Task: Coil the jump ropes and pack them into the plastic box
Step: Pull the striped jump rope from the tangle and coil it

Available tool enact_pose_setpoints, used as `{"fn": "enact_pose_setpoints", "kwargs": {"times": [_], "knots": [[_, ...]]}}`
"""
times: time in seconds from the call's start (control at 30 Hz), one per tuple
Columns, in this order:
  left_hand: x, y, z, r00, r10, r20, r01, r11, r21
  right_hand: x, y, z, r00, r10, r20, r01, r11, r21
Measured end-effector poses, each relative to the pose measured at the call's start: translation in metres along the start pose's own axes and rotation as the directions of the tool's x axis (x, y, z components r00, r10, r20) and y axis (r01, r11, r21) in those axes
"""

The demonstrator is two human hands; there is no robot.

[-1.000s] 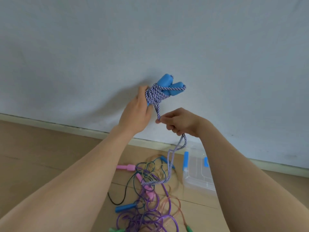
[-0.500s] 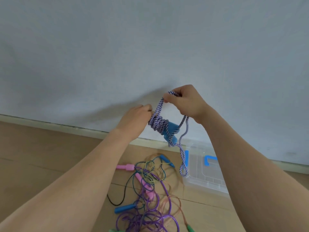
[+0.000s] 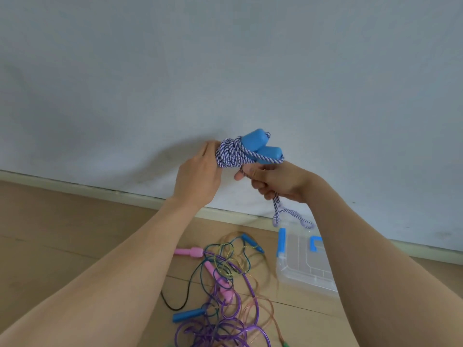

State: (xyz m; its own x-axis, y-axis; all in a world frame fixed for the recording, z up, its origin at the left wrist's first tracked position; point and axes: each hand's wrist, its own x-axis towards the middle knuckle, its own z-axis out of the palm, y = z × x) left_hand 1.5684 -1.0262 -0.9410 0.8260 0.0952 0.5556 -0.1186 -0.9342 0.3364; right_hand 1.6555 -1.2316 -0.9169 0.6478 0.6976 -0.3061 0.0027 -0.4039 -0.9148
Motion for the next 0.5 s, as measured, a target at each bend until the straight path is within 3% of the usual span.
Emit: {"fn": "enact_pose_setpoints", "kwargs": {"times": [0.13,0.23,0.3,0.4,0.5], "knots": [[0.001,-0.003,0.005,0.980,-0.179,0.089,0.171,0.981,0.095,-0.003,-0.002,0.011,0.942,0.175,0.285,-0.189,0.982,0.021],[-0.001,-0.006,0.006,0.938,-0.260,0.231,0.191,0.941,0.280,-0.004,-0.009,0.014,0.914,0.231,0.333,-0.237,0.971,-0.023],[-0.005,-0.009,0.005,0.906,-0.273,0.324,0.147,0.920,0.364,-0.003,-0.016,0.015,0.948,0.221,0.231,-0.217,0.975,-0.042],[-0.008,-0.018,0.004,0.868,-0.253,0.427,0.067,0.912,0.404,-0.001,-0.018,0.008,0.998,0.041,-0.051,-0.047,0.991,-0.127],[-0.014,-0.027,0.006,0.833,-0.129,0.539,-0.057,0.948,0.315,0.002,-0.012,-0.003,0.935,-0.178,-0.307,0.124,0.975,-0.185]]}}
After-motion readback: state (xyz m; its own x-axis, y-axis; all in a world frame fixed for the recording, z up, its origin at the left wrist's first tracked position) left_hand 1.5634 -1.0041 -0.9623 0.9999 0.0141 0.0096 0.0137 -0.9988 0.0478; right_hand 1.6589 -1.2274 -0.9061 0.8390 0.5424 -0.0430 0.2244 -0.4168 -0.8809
